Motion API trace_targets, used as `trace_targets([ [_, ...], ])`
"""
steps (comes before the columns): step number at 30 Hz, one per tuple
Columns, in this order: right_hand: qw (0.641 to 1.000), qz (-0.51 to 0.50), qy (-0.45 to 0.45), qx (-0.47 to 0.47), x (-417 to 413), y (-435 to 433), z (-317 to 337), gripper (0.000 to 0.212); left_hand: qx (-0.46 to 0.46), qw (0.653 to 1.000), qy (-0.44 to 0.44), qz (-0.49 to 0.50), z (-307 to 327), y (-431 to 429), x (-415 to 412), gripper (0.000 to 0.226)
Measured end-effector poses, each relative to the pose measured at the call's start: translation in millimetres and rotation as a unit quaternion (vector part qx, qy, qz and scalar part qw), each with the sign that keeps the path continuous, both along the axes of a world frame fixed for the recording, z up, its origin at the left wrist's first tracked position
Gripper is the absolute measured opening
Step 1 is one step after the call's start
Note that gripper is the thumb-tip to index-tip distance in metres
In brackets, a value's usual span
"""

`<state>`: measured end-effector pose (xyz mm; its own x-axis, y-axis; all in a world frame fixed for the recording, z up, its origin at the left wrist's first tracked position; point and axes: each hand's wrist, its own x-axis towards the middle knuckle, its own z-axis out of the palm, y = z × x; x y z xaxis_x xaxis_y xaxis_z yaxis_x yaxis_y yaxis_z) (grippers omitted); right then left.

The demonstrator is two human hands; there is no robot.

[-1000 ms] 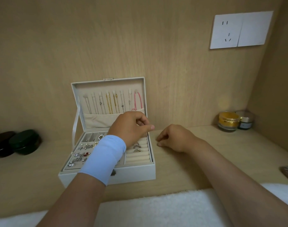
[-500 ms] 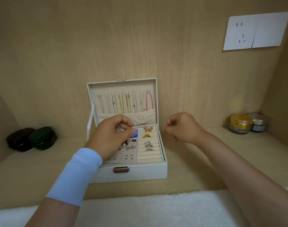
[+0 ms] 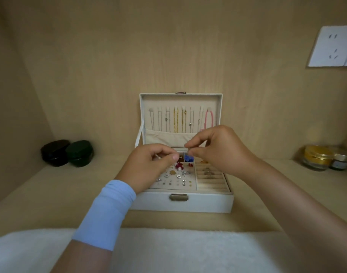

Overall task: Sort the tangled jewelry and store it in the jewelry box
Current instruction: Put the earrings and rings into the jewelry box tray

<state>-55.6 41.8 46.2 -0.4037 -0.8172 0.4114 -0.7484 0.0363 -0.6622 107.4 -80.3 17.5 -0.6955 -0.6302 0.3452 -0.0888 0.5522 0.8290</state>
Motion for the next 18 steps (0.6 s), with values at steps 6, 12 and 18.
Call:
trace_targets([
  [6, 0.997, 0.043, 0.062, -0.011, 34, -34, 9, 0.014, 0.028, 0.998, 0.047, 0.025, 10, -10, 20, 0.005],
  [12, 0.995, 0.06, 0.076, -0.033, 51, -49, 6, 0.015, 0.051, 0.996, 0.058, 0.039, 9, -23, 35, 0.007],
  [18, 0.994, 0.101, -0.02, -0.027, 52, -46, 7, 0.015, 0.039, 0.998, 0.035, 0.031, 9, -30, 40, 0.012],
])
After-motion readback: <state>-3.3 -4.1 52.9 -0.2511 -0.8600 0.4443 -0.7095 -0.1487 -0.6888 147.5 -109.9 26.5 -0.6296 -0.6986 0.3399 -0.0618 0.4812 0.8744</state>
